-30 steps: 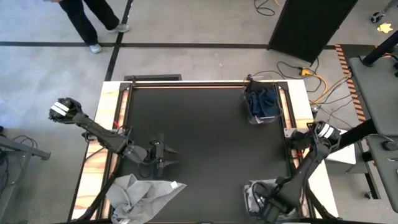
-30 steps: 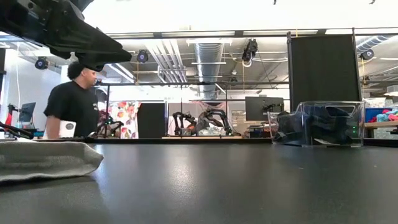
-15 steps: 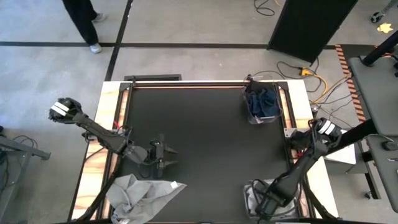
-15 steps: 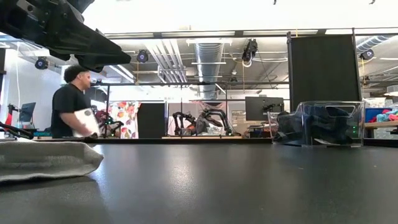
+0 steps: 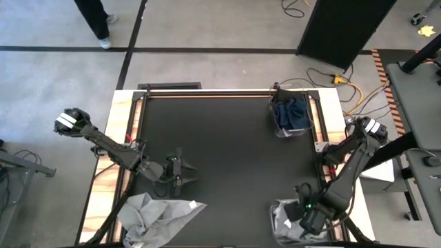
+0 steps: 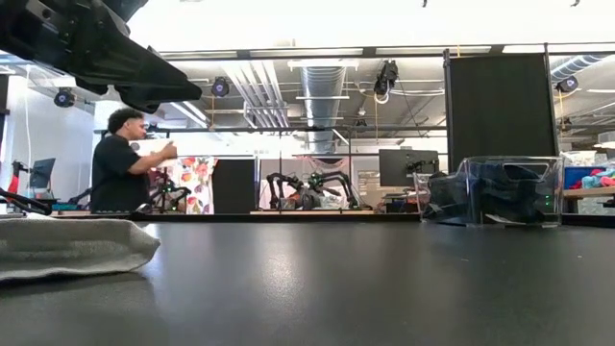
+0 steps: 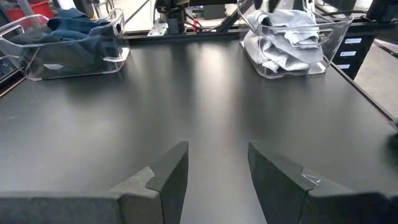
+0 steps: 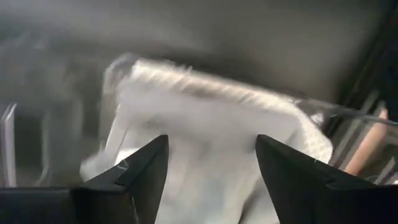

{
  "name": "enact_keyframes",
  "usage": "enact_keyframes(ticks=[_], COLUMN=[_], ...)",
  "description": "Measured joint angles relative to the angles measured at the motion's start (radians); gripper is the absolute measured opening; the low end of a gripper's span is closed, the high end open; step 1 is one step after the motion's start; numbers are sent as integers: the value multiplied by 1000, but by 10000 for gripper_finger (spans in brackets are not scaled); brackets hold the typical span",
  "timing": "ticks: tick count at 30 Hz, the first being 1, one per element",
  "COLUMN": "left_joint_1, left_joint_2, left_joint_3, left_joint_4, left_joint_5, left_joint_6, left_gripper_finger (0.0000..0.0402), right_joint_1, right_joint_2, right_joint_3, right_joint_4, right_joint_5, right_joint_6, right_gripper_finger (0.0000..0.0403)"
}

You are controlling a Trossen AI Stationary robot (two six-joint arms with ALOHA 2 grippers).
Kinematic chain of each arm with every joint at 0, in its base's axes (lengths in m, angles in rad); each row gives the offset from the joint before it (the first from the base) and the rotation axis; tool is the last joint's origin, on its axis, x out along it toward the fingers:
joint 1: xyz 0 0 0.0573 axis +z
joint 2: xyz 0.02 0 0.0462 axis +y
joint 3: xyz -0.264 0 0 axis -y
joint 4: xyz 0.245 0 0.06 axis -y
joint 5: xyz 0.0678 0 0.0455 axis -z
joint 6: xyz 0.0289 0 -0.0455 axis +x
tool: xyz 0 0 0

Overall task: Sort towels by color in basket
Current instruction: Put the top gray towel into the bottom transparent bin, then put the gray towel into the bottom transparent bin

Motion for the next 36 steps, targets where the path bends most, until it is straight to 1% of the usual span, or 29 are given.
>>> enact_keyframes(ticks=[2, 4, 5, 8, 10, 12, 14, 20, 22, 24, 28, 30, 33, 36], left_joint_1=[0, 0, 0, 0, 0, 0, 0, 0, 0, 0, 0, 0, 0, -3], left_joint_2=[0, 0, 0, 0, 0, 0, 0, 0, 0, 0, 0, 0, 0, 0], left_joint_3=[0, 0, 0, 0, 0, 0, 0, 0, 0, 0, 0, 0, -2, -2], left_joint_4=[-2, -3, -5, -6, -6, -6, -6, -6, -6, -6, -15, -52, -137, -205], left_joint_5=[0, 0, 0, 0, 0, 0, 0, -1, -2, -2, 3, 53, 150, 212], left_joint_6=[-3, -15, -16, -21, -21, -21, -21, -14, -14, -18, -51, -97, -153, -262], left_gripper_finger=[152, 152, 152, 152, 152, 152, 152, 152, 152, 152, 152, 152, 152, 152], right_joint_1=[0, -3, -8, -20, -18, -18, -18, -21, -20, -20, -20, -20, -20, -23], right_joint_2=[5, 18, 22, 24, 25, 32, 32, -3, -27, -51, -84, -98, -103, -104], right_joint_3=[-28, -76, -112, -254, -340, -396, -420, -402, -376, -332, -219, -150, -60, 1], right_joint_4=[-2, 54, 116, 431, 590, 657, 666, 604, 547, 466, 208, 83, -64, -125], right_joint_5=[5, 5, 0, -60, -65, -59, -69, -65, -66, -69, -74, -71, -6, 119], right_joint_6=[79, 122, 119, 98, 100, 120, 135, 91, 84, 73, 51, 41, 3, -43], right_gripper_finger=[230, 221, 216, 205, 204, 205, 207, 212, 211, 210, 210, 210, 207, 202])
